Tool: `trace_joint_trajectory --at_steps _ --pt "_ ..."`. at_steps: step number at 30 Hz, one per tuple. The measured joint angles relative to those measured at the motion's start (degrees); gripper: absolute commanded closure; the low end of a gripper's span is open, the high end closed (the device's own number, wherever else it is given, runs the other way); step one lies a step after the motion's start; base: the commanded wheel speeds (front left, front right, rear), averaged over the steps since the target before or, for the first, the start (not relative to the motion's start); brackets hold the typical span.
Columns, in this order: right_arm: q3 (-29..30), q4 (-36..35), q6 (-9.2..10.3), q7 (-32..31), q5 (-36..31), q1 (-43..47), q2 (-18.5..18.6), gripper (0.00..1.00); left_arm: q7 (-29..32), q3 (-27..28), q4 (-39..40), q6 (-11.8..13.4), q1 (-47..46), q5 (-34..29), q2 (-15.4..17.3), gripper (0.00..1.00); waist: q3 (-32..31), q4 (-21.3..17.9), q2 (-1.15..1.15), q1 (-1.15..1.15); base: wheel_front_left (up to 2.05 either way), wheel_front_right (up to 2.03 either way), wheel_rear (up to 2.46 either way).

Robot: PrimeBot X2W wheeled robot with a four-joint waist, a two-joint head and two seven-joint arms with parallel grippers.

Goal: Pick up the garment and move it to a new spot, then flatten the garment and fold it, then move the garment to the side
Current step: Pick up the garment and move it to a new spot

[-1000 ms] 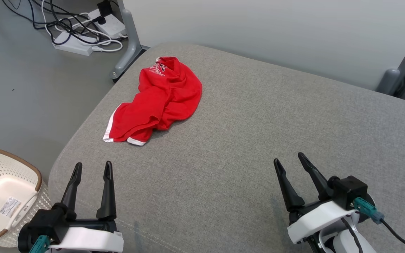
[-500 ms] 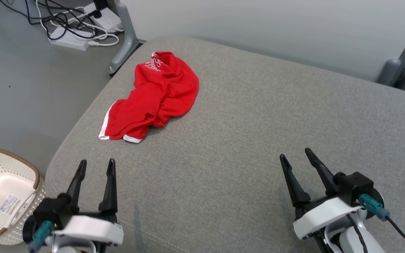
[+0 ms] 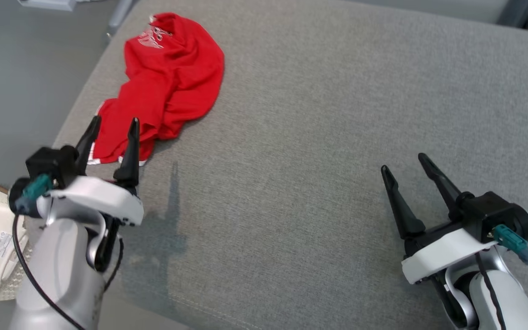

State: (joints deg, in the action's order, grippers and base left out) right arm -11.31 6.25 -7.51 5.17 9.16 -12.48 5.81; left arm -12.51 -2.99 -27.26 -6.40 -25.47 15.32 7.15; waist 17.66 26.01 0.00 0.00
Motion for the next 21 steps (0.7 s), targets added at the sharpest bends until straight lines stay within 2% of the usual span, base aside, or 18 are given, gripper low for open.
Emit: trace_joint_trajectory --at_steps 7,13,21 --pt "0.71 -4.24 0.01 -2.23 -1.24 -1.1 1.13 0.0 5.0 -2.16 -10.35 -0.43 -10.79 -1.15 3.8 0.0 5.77 -3.07 0.0 0.0 0.0 0.0 0.0" --pt "2.6 -6.03 0.01 -2.9 -1.57 -1.01 1.96 0.0 7.78 -3.14 -18.37 -0.67 -16.29 0.52 4.69 0.0 8.41 -5.16 0.0 0.0 0.0 0.0 0.0" --pt "2.21 -6.66 0.0 -2.97 -1.66 -1.05 1.67 0.0 10.51 -5.3 -26.99 -1.03 -20.09 1.86 5.42 0.0 9.62 -6.62 0.0 0.0 0.0 0.0 0.0"
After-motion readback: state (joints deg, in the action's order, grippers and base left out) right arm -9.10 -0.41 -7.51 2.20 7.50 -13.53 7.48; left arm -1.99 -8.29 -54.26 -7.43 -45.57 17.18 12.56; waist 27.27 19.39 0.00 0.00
